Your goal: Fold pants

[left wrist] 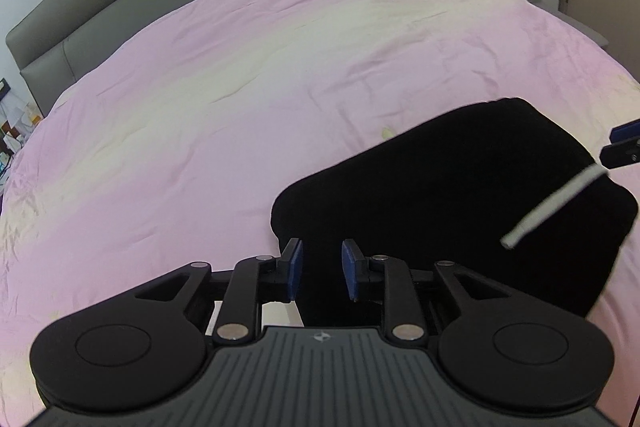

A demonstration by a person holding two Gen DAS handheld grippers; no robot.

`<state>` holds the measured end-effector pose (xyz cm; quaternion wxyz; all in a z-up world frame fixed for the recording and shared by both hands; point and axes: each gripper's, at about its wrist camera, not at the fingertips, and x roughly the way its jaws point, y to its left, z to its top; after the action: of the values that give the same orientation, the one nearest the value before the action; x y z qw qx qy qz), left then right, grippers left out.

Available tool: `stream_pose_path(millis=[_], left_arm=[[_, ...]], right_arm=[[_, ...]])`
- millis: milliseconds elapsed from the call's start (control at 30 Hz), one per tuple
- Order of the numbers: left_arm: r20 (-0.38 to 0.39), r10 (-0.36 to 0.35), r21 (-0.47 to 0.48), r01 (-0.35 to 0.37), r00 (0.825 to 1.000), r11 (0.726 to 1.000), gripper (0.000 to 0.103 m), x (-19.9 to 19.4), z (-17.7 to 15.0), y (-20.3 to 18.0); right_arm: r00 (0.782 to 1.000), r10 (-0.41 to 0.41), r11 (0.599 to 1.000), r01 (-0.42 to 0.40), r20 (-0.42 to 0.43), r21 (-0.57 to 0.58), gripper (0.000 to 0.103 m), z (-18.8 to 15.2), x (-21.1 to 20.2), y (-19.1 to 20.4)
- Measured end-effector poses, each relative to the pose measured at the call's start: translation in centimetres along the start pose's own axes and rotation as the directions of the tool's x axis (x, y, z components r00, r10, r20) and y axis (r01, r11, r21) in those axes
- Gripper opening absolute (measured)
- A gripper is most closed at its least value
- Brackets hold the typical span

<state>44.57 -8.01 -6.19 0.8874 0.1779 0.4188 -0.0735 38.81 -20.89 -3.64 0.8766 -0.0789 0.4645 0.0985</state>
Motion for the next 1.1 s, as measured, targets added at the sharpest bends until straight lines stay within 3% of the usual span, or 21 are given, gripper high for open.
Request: stream_pose_path(millis=[100, 267, 400, 567, 700, 733, 767, 833, 967, 1100], left_arm=[[-0.003, -0.021, 0.052, 0.021, 1.000, 0.998, 0.036, -3.0, -2.6, -1.0], [-0.042, -0.102, 0.040, 0.104, 0.994, 0.994, 0.056, -5.5, -7.0, -2.2], [-0.059, -0.082, 0.041, 0.084, 0.995, 0.996, 0.066, -5.1, -10.1, -3.7], [-0.069, -0.070, -0.076, 0.065, 0.995, 0.995, 0.068, -2.0, -12.2, -4.1], [-0.004, -0.041, -0.172, 0.040, 0.999, 0.984, 0.068, -0.4, -12.2, -4.0], [0.000, -0.033, -0.182, 0.032, 0.999, 0.983, 0.066, -0.3, -12.4, -4.0], [-0.005, -0.018, -0.183, 0.017, 1.000, 0.983, 0.047, -0.2, -12.3, -4.1], [-0.032, -0.007, -0.174, 0.001, 0.999, 0.985, 0.035, -0.3, -12.2, -3.9], [-0.057, -0.015, -0.026, 0.014, 0.998, 1.000, 0.029, -0.9, -13.1, -3.4], [-0.086, 0.001, 0.117, 0.009, 0.996, 0.993, 0.029, -0.1, -14.5, -3.6]], right_arm=[[0.999, 0.033, 0.999, -0.033, 0.004, -0.006, 0.019, -2.4, -1.6, 0.5], [0.998, 0.066, 0.997, -0.066, 0.016, 0.025, 0.019, -5.6, -1.7, 0.6], [0.998, 0.062, 0.995, -0.063, 0.013, 0.071, 0.020, -7.6, 0.4, 0.1], [0.998, 0.069, 0.988, -0.067, -0.003, 0.139, 0.029, -9.4, 3.4, -0.1], [0.998, 0.058, 0.990, -0.056, -0.007, 0.126, 0.029, -9.8, 4.5, 0.2], [0.998, 0.060, 0.991, -0.058, -0.007, 0.124, 0.029, -9.9, 4.6, 0.1], [0.998, 0.065, 0.990, -0.063, -0.009, 0.126, 0.029, -9.8, 4.6, 0.0], [0.997, 0.082, 0.988, -0.079, -0.012, 0.136, 0.029, -9.8, 4.7, -0.4], [0.995, 0.096, 0.986, -0.094, -0.015, 0.136, 0.029, -9.7, 4.9, -0.7], [0.993, 0.112, 0.985, -0.107, -0.029, 0.139, 0.029, -9.7, 5.7, -0.9]])
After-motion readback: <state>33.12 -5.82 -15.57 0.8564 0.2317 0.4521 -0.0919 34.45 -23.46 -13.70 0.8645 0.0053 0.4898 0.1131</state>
